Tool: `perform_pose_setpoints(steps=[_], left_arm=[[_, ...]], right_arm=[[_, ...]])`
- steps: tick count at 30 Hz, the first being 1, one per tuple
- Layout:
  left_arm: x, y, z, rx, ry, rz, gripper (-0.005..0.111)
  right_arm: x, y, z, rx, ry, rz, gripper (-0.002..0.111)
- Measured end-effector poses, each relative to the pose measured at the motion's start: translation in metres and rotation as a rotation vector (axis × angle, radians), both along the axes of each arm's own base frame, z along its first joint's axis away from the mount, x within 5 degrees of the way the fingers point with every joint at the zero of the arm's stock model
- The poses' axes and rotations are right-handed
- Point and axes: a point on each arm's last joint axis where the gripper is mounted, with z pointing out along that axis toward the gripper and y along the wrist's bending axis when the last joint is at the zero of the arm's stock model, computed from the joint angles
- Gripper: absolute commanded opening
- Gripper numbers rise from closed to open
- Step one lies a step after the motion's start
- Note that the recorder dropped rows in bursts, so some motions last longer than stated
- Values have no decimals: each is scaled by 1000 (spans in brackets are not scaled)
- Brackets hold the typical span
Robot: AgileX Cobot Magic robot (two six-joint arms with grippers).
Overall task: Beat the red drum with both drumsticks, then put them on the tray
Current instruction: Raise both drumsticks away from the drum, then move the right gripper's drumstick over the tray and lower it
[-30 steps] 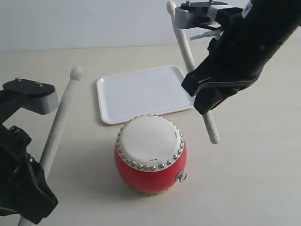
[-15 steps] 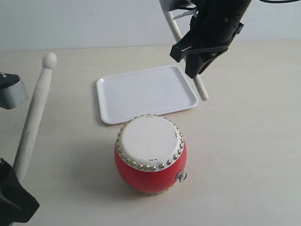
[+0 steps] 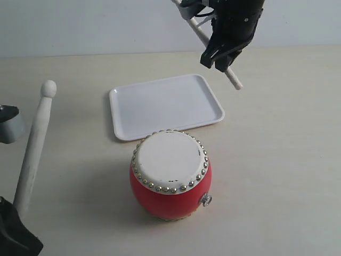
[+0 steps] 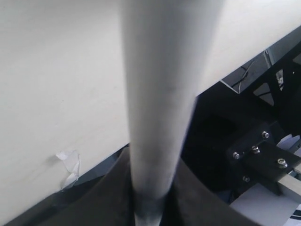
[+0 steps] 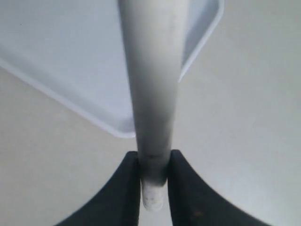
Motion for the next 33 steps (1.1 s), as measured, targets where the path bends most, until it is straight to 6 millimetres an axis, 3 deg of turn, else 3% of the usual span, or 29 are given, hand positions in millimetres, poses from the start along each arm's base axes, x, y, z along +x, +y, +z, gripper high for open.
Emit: perform_pose_setpoints(steps=[14,20,24,33], left_arm=[[5,-8,3,-93,-39,43,0],[7,-9,4,-115,-76,29,0],[8,-9,3,-114,-93,1,0],[-5,3,-31,-9,6,-25,0]], right_arm=[[33,14,-15,-80,-312,470,0],[44,12,-41,-271,-317,595,0],[43,21,-59,-314,-284,636,0],[31,56,-66,-297,-326,714,0]])
